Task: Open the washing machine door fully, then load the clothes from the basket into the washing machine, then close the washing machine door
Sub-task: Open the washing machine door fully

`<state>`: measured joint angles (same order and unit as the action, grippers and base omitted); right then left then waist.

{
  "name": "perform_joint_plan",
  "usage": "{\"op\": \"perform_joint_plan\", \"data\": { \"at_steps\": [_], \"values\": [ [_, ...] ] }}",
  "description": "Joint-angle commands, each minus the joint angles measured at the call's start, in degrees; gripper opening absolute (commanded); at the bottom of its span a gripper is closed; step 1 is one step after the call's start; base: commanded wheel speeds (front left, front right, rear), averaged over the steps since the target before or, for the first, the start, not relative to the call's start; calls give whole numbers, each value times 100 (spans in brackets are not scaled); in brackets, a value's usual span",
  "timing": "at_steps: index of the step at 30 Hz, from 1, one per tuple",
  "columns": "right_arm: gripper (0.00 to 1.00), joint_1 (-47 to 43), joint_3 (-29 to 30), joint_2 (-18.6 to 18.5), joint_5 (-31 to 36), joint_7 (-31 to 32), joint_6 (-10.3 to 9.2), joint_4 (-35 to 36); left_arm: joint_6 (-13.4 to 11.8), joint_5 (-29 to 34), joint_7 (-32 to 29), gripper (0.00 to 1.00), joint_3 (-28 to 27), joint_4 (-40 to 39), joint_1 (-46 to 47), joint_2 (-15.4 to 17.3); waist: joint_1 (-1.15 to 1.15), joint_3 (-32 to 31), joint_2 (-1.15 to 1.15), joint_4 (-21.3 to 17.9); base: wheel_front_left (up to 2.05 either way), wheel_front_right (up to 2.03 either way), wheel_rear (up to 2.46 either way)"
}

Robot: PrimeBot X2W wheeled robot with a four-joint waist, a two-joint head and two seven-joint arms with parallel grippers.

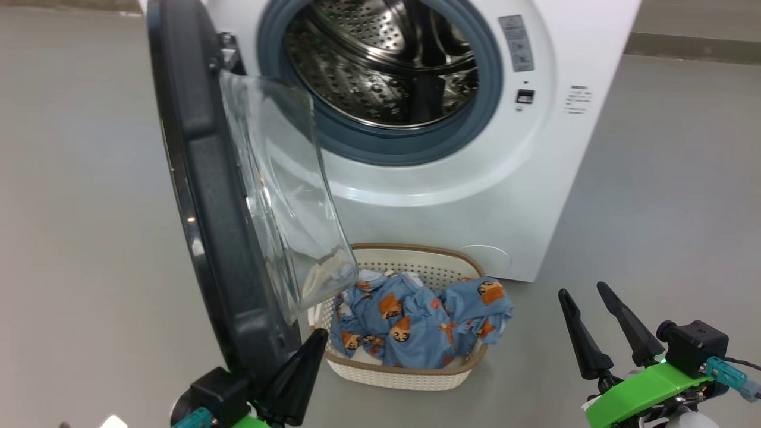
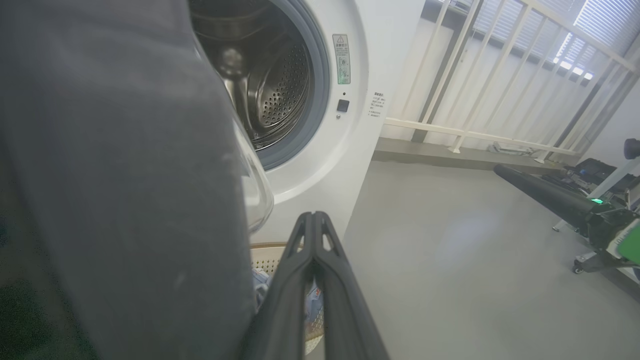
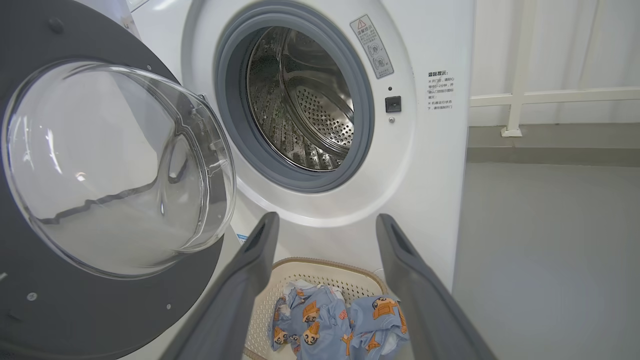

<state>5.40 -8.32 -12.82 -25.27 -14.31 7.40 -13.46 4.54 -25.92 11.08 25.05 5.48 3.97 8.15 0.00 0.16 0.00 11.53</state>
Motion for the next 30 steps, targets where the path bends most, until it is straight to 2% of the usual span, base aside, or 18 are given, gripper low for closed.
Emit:
{"op": "perform_joint_plan", "data": {
  "at_steps": [1, 19, 26, 30],
  "values": [
    [100, 188, -83, -29, -52, -69, 9, 123, -157, -2, -11, 0, -437, -137, 170, 221, 0, 5, 0, 201, 0, 0, 0],
    [100, 204, -33, 66, -26, -69, 9, 128, -609, -176, -225, 0, -1038, -243, 86, 648, 0, 48, 0, 895, 0, 0, 0],
    [100, 218, 12, 92, -9, -69, 9, 125, -658, -325, -370, 0, -1363, 3, 345, 918, 0, 123, 0, 1154, 0, 0, 0],
    [100, 296, 3, 108, 4, -69, 9, 123, -602, -435, -401, 0, -1529, 374, 642, 1056, 0, 199, 0, 1273, 0, 0, 0]
  ]
}}
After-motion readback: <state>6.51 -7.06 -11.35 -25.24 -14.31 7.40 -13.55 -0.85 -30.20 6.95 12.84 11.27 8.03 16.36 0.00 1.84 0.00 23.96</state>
